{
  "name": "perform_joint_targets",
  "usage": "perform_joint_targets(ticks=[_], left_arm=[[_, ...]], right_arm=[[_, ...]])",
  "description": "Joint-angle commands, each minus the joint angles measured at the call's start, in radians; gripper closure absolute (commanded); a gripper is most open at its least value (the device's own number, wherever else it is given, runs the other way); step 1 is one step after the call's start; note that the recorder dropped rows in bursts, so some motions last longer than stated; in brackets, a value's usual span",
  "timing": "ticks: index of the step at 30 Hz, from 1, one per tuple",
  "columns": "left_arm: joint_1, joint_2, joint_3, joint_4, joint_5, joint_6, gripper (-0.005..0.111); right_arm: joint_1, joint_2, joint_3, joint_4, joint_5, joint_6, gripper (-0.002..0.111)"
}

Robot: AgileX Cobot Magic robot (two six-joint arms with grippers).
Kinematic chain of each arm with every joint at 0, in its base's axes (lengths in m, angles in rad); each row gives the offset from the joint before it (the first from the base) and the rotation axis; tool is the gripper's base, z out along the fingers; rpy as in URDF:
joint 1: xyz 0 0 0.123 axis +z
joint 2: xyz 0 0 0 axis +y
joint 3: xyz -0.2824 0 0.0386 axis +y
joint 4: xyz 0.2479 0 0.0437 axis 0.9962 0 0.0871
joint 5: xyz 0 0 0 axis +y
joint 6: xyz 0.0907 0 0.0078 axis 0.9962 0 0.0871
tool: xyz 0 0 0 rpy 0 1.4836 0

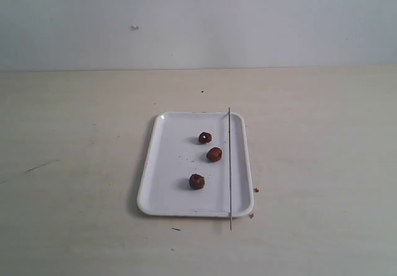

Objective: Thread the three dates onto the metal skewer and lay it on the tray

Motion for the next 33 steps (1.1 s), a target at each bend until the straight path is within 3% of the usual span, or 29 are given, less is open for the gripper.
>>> perform_joint_targets(ticks=[1,5,11,16,24,33], left_arm=[[-0.003,-0.006,0.0,0.0,-0.002,0.0,0.107],[-0.003,-0.006,0.0,0.0,-0.002,0.0,0.107],[-0.003,-0.006,0.0,0.0,-0.002,0.0,0.107],[-0.003,-0.006,0.0,0.0,-0.002,0.0,0.107],[-0.003,-0.006,0.0,0.0,-0.002,0.0,0.107],[-0.003,-0.006,0.0,0.0,-0.002,0.0,0.107]], right_arm=[[0.154,0.286,-0.168,0.03,0.324,-0.113,0.108],[0.316,0.511,-0.243,0.03,0.396,-0.063,0.108],[0.462,0.752,-0.346,0.038,0.407,0.022,0.108],[0.475,0.829,-0.394,0.05,0.424,0.073,0.103],[0.475,0.859,-0.394,0.084,0.337,0.097,0.067],[0.475,0.955,-0.399,0.08,0.248,0.181,0.069]])
